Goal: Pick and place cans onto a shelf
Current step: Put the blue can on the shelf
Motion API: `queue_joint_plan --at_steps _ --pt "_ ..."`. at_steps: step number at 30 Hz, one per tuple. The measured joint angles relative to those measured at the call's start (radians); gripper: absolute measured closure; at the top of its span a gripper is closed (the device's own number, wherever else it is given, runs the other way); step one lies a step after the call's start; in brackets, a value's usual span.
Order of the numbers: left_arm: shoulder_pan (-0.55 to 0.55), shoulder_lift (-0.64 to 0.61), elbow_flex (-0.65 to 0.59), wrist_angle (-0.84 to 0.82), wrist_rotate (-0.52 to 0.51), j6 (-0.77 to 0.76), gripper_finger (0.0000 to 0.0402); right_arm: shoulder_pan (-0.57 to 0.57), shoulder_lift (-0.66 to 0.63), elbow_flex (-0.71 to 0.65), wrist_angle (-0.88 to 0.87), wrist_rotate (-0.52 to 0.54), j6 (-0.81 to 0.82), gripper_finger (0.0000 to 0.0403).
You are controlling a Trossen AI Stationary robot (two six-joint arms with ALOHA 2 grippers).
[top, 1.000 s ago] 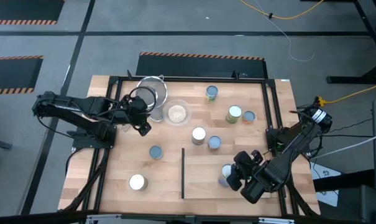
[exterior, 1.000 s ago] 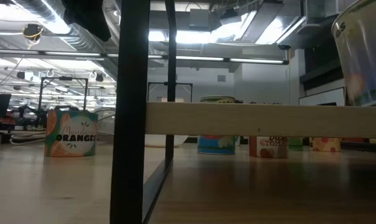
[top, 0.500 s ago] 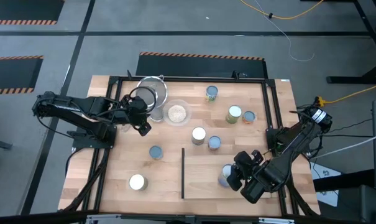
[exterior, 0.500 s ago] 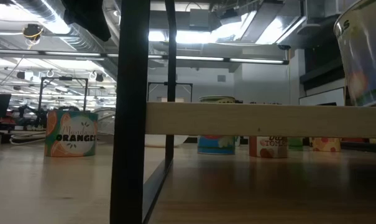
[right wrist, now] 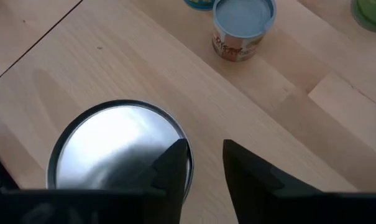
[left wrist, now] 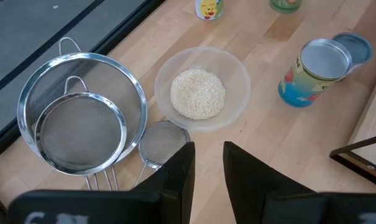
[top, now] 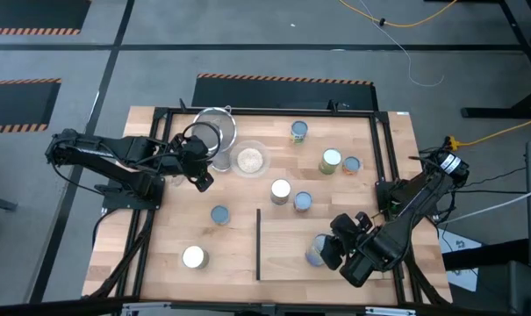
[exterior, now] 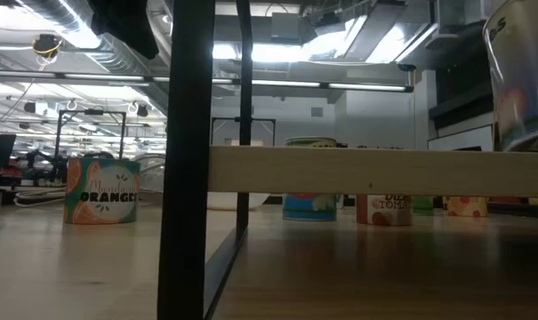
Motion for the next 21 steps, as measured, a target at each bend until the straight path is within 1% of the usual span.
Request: queue_joint_plan --at_steps 8,17,21 --pt "0.000 0.000 0.000 0.000 0.000 0.000 0.0324 0.000 0.000 0.040 -0.022 0.001 -0.001 0.0293" --pt "0.000 0.000 0.000 0.000 0.000 0.000 0.0324 0.000 -0.003 0.049 -0.026 0.000 -0.004 0.0293" --pt "0.000 0.000 0.000 0.000 0.000 0.000 0.0325 0.000 -0.031 0.050 0.010 -0.027 -0.078 0.0292"
